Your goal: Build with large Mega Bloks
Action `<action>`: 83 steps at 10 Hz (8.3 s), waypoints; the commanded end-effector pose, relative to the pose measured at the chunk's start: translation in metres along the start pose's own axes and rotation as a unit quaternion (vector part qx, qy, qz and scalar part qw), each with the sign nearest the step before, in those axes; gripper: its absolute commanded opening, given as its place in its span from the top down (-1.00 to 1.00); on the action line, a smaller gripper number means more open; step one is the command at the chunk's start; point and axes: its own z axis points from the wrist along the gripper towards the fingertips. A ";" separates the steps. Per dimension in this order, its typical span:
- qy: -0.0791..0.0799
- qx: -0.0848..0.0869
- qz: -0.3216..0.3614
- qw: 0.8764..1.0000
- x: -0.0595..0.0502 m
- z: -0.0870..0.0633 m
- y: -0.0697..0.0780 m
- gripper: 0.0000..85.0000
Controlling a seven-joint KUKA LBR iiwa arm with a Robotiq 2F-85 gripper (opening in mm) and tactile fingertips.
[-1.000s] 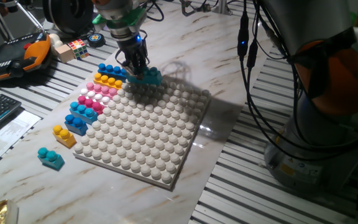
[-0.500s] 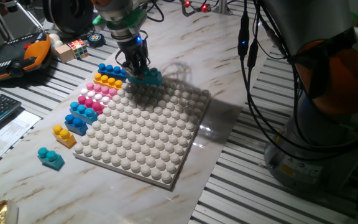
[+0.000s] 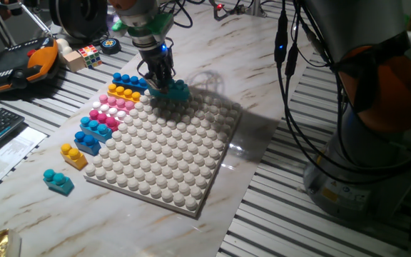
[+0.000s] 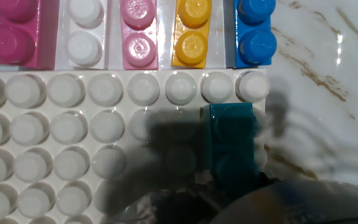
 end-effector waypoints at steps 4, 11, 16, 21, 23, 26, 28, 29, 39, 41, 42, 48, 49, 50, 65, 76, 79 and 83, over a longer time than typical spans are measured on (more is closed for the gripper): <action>-0.006 0.000 0.007 1.000 0.004 0.006 0.003 0.98; -0.023 -0.007 0.013 1.000 -0.001 0.019 0.000 0.96; -0.019 0.003 0.040 0.999 -0.004 0.007 0.002 -0.44; -0.024 0.004 0.039 0.999 -0.039 -0.027 -0.007 -0.51; -0.043 0.003 0.029 0.999 -0.063 -0.025 -0.014 -0.51; -0.052 -0.001 0.015 0.999 -0.091 -0.017 -0.020 -0.49; -0.041 -0.010 -0.004 0.999 -0.099 -0.018 -0.025 -0.47; -0.040 -0.014 -0.005 0.999 -0.100 -0.016 -0.024 -0.47; -0.029 0.007 -0.047 0.998 -0.107 -0.010 -0.021 -0.37; -0.042 0.005 -0.054 0.998 -0.119 -0.005 -0.026 -0.39; -0.051 0.006 -0.055 0.997 -0.126 0.000 -0.028 -0.39; -0.077 0.001 -0.054 0.996 -0.150 0.022 -0.030 -0.40; -0.076 0.000 -0.057 0.996 -0.151 0.022 -0.033 -0.36; -0.075 -0.003 -0.057 0.996 -0.151 0.023 -0.033 -0.27; -0.007 -0.047 0.039 0.998 -0.092 -0.043 -0.020 0.98; -0.002 -0.038 0.094 0.995 -0.049 -0.045 0.005 0.98; -0.005 -0.039 0.123 0.992 -0.049 -0.045 0.005 0.98; -0.001 -0.051 0.114 0.992 -0.043 -0.048 0.009 0.98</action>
